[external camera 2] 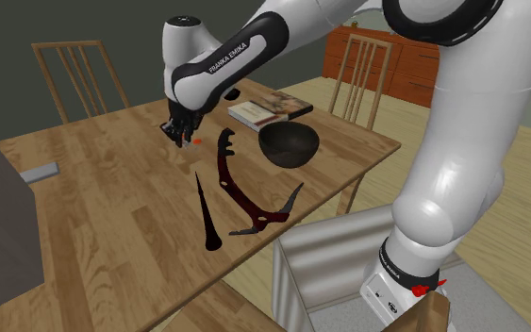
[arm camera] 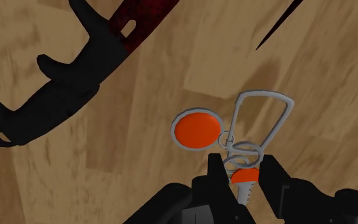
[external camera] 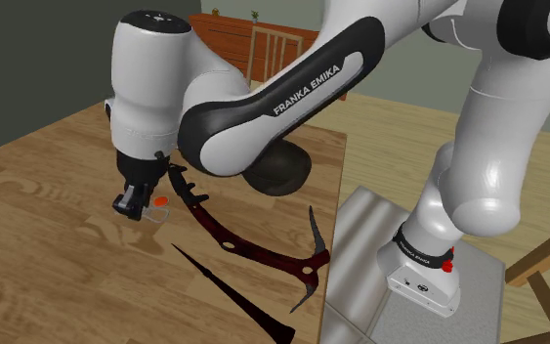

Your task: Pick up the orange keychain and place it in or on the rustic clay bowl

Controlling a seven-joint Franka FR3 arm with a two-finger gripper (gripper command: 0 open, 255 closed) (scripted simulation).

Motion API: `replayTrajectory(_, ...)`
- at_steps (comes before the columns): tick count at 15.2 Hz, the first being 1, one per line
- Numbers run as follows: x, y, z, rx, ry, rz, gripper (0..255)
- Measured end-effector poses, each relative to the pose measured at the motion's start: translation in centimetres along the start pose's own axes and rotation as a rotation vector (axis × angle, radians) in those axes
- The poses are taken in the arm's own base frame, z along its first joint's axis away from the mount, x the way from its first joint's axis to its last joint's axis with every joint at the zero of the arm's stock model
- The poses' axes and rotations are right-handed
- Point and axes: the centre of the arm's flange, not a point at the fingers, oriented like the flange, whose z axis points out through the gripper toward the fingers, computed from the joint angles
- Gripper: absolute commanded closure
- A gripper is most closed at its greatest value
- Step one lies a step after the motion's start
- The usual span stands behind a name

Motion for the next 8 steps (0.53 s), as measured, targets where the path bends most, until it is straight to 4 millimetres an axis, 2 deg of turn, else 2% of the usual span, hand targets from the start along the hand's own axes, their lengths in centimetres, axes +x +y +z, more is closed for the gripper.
replayTrajectory(8,1.3,0.1,-4.0,0.000,0.000,0.000,255)
